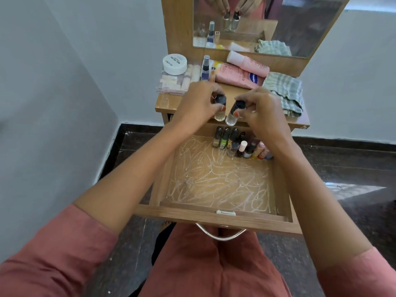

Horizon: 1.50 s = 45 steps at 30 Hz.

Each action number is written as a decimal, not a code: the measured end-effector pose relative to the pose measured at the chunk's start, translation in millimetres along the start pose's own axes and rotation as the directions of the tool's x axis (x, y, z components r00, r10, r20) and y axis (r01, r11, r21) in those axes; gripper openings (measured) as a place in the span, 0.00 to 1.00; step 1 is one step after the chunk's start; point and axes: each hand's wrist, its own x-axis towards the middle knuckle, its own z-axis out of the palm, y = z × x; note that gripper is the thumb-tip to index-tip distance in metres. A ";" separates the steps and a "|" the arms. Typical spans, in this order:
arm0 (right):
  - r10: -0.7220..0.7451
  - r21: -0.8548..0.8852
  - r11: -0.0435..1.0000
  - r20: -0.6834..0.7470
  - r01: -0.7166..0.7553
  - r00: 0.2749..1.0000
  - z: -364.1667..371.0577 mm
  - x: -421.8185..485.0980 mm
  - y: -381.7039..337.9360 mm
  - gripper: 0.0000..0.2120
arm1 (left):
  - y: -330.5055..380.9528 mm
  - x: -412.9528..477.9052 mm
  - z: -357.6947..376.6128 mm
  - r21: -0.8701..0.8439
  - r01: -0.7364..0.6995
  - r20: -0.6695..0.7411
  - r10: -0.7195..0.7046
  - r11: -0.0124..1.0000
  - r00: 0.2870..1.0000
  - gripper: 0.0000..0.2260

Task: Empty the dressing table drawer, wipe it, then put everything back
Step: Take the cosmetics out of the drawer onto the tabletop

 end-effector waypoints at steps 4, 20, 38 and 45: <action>0.026 -0.058 0.998 -0.009 -0.026 1.000 -2.0 22.8 2.2 0.11 | 1.8 33.0 -2.1 0.076 -0.028 0.007 0.027 0.997 1.000 0.10; 0.033 -0.110 0.994 0.048 -0.027 0.998 14.5 89.2 20.7 0.15 | -2.7 101.7 6.7 0.505 -0.135 0.034 0.137 0.852 0.990 0.13; 0.019 -0.244 0.970 0.054 -0.005 0.998 30.7 106.4 29.5 0.16 | -12.6 111.0 9.2 0.553 -0.059 0.021 0.058 0.831 0.998 0.12; 0.007 -0.220 0.976 0.036 0.001 0.999 34.2 106.1 32.7 0.16 | -10.5 109.4 11.9 0.590 -0.040 -0.001 0.050 0.807 0.999 0.16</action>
